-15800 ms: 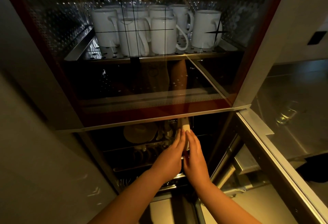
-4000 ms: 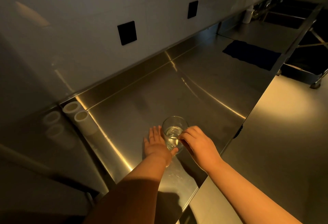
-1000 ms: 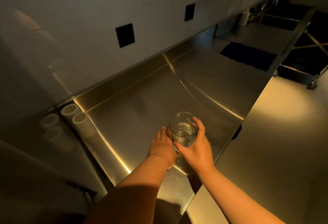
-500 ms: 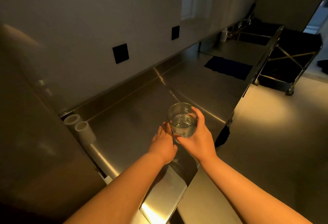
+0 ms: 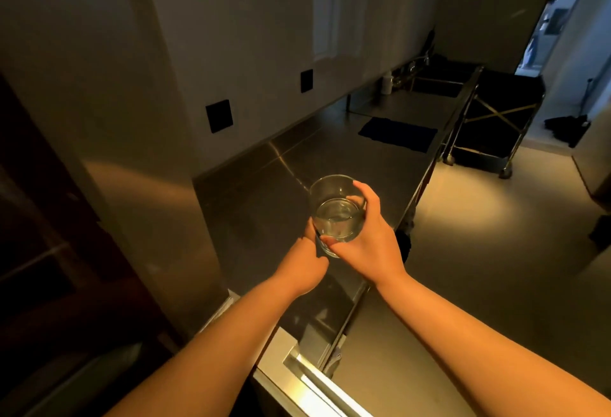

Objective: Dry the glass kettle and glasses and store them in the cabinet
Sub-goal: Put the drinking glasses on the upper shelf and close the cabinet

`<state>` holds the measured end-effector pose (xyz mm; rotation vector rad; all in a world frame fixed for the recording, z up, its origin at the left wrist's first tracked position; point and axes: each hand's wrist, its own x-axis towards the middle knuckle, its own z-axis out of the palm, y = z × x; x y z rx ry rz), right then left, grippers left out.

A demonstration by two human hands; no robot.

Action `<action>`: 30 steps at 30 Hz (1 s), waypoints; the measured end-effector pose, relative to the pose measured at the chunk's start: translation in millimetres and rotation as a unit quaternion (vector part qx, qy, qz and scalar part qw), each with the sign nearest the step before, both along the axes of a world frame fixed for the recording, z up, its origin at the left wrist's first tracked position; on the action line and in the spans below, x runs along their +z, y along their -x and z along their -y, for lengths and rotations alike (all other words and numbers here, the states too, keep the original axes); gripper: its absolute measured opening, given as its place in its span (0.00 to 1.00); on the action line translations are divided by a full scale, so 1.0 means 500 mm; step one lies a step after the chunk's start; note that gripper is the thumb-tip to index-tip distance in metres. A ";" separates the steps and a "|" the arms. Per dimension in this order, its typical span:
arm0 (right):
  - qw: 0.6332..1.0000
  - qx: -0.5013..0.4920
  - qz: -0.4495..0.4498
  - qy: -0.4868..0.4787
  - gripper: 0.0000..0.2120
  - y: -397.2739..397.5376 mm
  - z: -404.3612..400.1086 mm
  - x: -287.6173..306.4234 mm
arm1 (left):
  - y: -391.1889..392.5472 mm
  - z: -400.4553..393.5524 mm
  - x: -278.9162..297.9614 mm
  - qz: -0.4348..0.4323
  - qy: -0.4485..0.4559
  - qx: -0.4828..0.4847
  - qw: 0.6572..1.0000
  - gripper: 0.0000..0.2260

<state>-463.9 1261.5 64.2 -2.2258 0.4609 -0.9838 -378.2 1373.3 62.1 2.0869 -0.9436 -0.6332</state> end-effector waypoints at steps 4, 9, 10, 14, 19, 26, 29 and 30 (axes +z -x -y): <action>1.000 0.015 0.000 0.007 0.46 0.027 -0.016 0.010 | 0.035 -0.021 0.004 -0.028 0.019 0.007 0.999 0.36; 0.999 0.047 -0.013 0.000 0.49 0.065 -0.022 0.025 | 0.088 -0.030 0.015 -0.132 0.122 0.046 0.983 0.31; 0.998 0.053 -0.016 -0.001 0.49 0.074 -0.024 0.028 | 0.100 -0.032 0.015 -0.146 0.138 0.061 0.978 0.29; 0.997 0.075 -0.018 0.017 0.47 0.115 -0.037 0.033 | 0.142 -0.038 0.014 -0.235 0.168 0.143 0.947 0.20; 0.996 0.089 -0.019 0.017 0.47 0.170 -0.053 0.042 | 0.183 -0.025 0.015 -0.502 0.270 0.306 0.762 0.12; 0.996 0.093 -0.010 0.006 0.47 0.215 -0.086 0.060 | 0.234 -0.036 0.025 -0.618 0.325 0.287 0.656 0.16; 0.996 0.089 -0.001 -0.005 0.47 0.225 -0.105 0.073 | 0.251 -0.040 0.031 -0.629 0.333 0.266 0.650 0.14; 0.996 0.089 0.001 -0.006 0.47 0.227 -0.110 0.076 | 0.254 -0.043 0.030 -0.631 0.336 0.263 0.648 0.14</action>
